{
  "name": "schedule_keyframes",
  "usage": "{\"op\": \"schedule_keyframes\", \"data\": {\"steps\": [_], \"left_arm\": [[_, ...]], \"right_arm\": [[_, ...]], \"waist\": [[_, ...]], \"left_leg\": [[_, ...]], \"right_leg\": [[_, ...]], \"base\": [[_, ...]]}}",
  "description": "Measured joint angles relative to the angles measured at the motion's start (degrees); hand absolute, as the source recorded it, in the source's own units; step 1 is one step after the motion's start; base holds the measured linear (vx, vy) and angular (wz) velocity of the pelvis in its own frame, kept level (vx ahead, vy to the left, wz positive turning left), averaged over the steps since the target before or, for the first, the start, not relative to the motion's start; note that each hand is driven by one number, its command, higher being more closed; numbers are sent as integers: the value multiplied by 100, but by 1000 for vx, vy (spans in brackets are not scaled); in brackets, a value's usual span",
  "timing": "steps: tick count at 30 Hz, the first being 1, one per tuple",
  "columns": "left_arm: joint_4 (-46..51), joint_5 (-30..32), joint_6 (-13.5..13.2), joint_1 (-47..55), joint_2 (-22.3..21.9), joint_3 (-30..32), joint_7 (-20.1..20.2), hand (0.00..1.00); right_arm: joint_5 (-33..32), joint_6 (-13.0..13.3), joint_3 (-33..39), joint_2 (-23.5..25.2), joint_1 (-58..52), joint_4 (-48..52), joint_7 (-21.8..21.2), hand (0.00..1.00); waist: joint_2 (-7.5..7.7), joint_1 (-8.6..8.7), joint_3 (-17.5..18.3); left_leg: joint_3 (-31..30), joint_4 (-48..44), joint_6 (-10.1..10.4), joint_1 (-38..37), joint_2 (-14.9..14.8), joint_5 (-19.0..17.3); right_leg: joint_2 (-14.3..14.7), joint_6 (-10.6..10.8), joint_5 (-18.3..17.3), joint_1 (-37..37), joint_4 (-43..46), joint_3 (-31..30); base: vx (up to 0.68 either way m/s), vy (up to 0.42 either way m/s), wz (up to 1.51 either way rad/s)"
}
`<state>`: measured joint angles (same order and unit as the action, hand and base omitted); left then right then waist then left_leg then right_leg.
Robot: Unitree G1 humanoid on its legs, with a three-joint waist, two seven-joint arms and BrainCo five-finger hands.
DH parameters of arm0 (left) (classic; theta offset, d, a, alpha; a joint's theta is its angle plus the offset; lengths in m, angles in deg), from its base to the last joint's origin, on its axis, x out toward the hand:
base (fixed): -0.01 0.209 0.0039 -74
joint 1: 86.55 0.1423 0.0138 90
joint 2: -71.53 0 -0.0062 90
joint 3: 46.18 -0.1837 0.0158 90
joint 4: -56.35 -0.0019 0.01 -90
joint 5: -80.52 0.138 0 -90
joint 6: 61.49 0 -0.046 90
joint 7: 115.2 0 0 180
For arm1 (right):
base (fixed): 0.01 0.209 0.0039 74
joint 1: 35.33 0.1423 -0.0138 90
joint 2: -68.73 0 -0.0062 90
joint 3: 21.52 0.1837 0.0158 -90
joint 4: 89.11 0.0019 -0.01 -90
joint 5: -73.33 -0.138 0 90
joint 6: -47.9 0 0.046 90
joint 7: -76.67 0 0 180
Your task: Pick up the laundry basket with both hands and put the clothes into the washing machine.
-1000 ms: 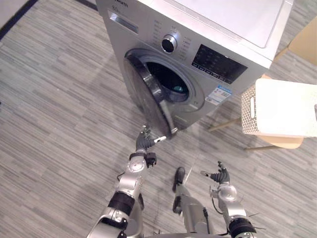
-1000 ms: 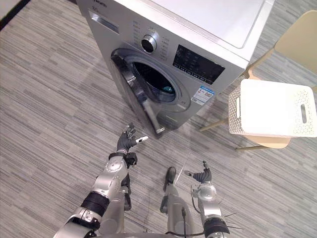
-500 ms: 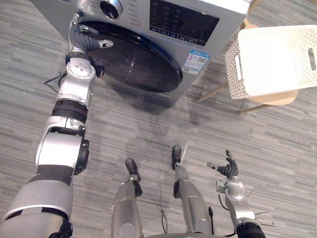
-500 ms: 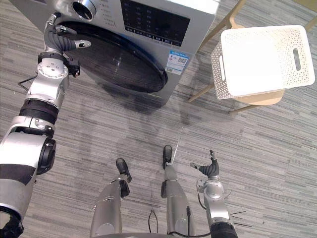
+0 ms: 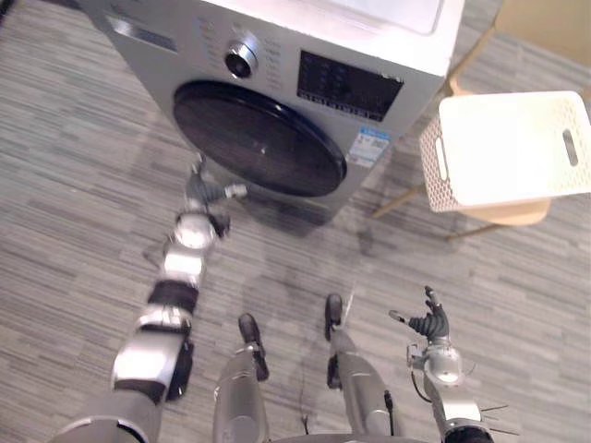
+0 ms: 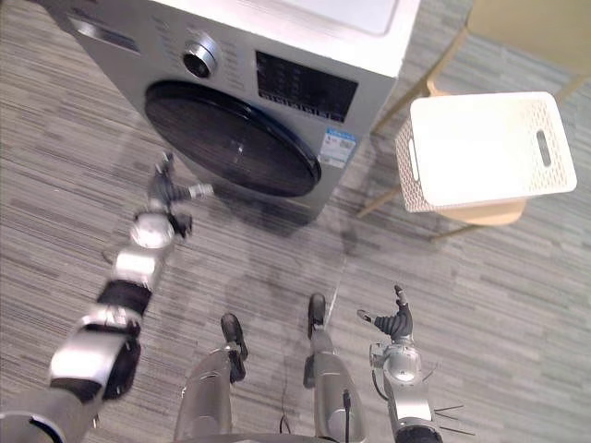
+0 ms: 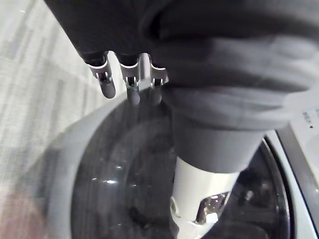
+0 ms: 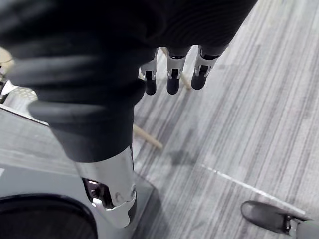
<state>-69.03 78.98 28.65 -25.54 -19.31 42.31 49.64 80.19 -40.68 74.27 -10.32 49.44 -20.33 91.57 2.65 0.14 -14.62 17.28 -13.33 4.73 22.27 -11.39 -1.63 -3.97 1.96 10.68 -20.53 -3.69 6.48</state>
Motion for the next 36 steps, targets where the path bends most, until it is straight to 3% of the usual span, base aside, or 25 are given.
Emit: {"op": "schedule_keyframes", "data": {"steps": [1,5,8,9,11,13,15,17,21,22,23,24,26,27,28,29,30,31,33,34,35,36], "left_arm": [[167,0,-3,556,-238,-2,0,0],[206,2,-6,2315,-911,223,41,0],[-86,2,-4,2981,-1127,412,183,0],[-306,3,7,3183,-1175,493,265,0],[-565,3,15,3428,-1220,572,336,0],[-869,6,51,3473,-1284,711,401,0],[-967,11,71,3527,-1321,883,401,0],[-1078,53,72,3574,-1272,1053,402,0],[-1255,152,70,3700,-1154,1189,411,0],[-1245,154,71,3777,-1157,1227,411,0],[-1240,153,71,3820,-1129,1234,415,0],[-1238,153,76,3833,-1116,1215,430,0],[-1177,153,76,3823,-1029,1135,486,0],[-1157,138,77,3789,-976,1096,500,0],[-1108,118,76,3765,-889,1106,492,0],[-1107,118,76,3749,-857,1106,490,0],[-1110,116,79,3726,-823,1105,494,0],[-1123,116,79,3661,-831,1111,494,0],[-1117,118,75,3606,-886,1114,500,0],[-1122,122,75,3562,-931,1116,509,0],[-1107,132,72,3511,-977,1114,513,0],[-1105,149,71,3458,-1036,1120,513,0]], "right_arm": [[23,-30,9,2,-37,-45,-5,0],[66,-83,147,28,-28,-636,-57,0],[176,-188,241,62,-24,-1116,-154,0],[249,-201,271,108,-30,-1360,-186,0],[290,-247,268,159,-16,-1652,-270,0],[285,-305,369,209,-44,-1968,-269,0],[276,-322,402,167,-32,-2182,-266,0],[275,-365,458,128,190,-2425,-268,0],[279,-422,480,154,422,-2530,-278,0],[279,-424,507,170,423,-2534,-278,0],[279,-427,507,175,408,-2533,-280,0],[276,-436,500,164,413,-2528,-284,0],[277,-441,467,191,377,-2547,-284,0],[272,-443,454,258,388,-2678,-292,0],[268,-447,429,328,378,-2711,-309,0],[268,-449,421,349,379,-2711,-316,0],[267,-447,375,343,375,-2685,-336,0],[268,-441,309,283,375,-2693,-339,0],[269,-453,286,218,337,-2693,-350,0],[278,-454,282,189,306,-2680,-362,0],[281,-454,280,155,252,-2664,-370,0],[285,-454,283,109,204,-2657,-377,0]], "waist": [[-38,-121,72],[-239,-268,438],[-338,-315,568],[-350,-427,576],[-363,-434,611],[-367,-414,626],[-370,-412,668],[-342,-487,676],[-296,-584,654],[-205,-593,605],[-202,-570,623],[-155,-555,629],[-128,-510,587],[-102,-413,529],[-11,-390,512],[44,-391,484],[95,-360,455],[85,-248,433],[115,-122,380],[149,-58,376],[177,-17,420],[78,-16,426]], "left_leg": [[-4,163,31,-228,38,38],[-193,622,129,-882,125,148],[-362,753,121,-1178,160,180],[-463,736,120,-1273,172,178],[-651,687,113,-1296,226,178],[-6,359,-355,-1170,118,15],[890,127,-420,-1171,-130,-26],[1010,-49,-387,-1062,-63,-40],[807,-736,-475,-851,70,-613],[738,-1002,-463,-860,149,-969],[619,-1121,-486,-898,214,-1157],[498,-1183,-555,-934,331,-1273],[270,-1154,-655,-1089,488,-1347],[21,-1153,-707,-1112,543,-1391],[-198,-1117,-754,-1176,561,-1422],[-264,-1057,-763,-1262,590,-1428],[-448,-912,-755,-1409,658,-1445],[-674,-776,-737,-1550,711,-1459],[-1039,-579,-646,-1863,894,-1461],[-1345,-526,-548,-1990,1041,-1533],[-1630,-533,-459,-2068,1068,-1612],[-1788,-547,-400,-2109,1015,-1660]], "right_leg": [[7,-8,-111,125,72,27],[-2,13,-413,699,169,295],[-33,46,-596,1053,233,518],[-69,56,-738,1194,371,675],[-204,92,-1033,1327,700,1011],[-501,212,-1340,1571,1014,1664],[-706,358,-1485,1709,1131,2043],[-885,492,-1458,1711,1154,2202],[-1150,693,-1482,1952,1167,2420],[-1344,869,-1634,2038,1491,2483],[-1574,856,-1779,2000,1999,2456],[-1888,598,-1762,1657,3021,2200],[-2116,72,-1336,934,4499,1363],[-1933,315,-1738,564,5067,927],[-1560,270,-2134,263,5243,724],[-1378,260,-2244,142,5182,653],[-1008,313,-2338,-87,4817,556],[-668,363,-2300,-199,4069,522],[-336,405,-1998,-279,2855,266],[-234,319,-1484,-264,2304,-28],[-174,132,-1068,-184,2375,-221],[-113,-126,-1139,-148,2508,-172]], "base": [[81,-59,20],[91,-22,28],[86,14,45],[53,26,63],[13,35,97],[25,88,151],[86,130,130],[111,155,66],[113,184,33],[85,162,29],[139,219,48],[128,175,53],[227,162,72],[289,85,101],[292,12,88],[297,-4,81],[315,-26,90],[335,-44,118],[452,-104,139],[426,-151,154],[379,-171,142],[439,-200,110]]}}
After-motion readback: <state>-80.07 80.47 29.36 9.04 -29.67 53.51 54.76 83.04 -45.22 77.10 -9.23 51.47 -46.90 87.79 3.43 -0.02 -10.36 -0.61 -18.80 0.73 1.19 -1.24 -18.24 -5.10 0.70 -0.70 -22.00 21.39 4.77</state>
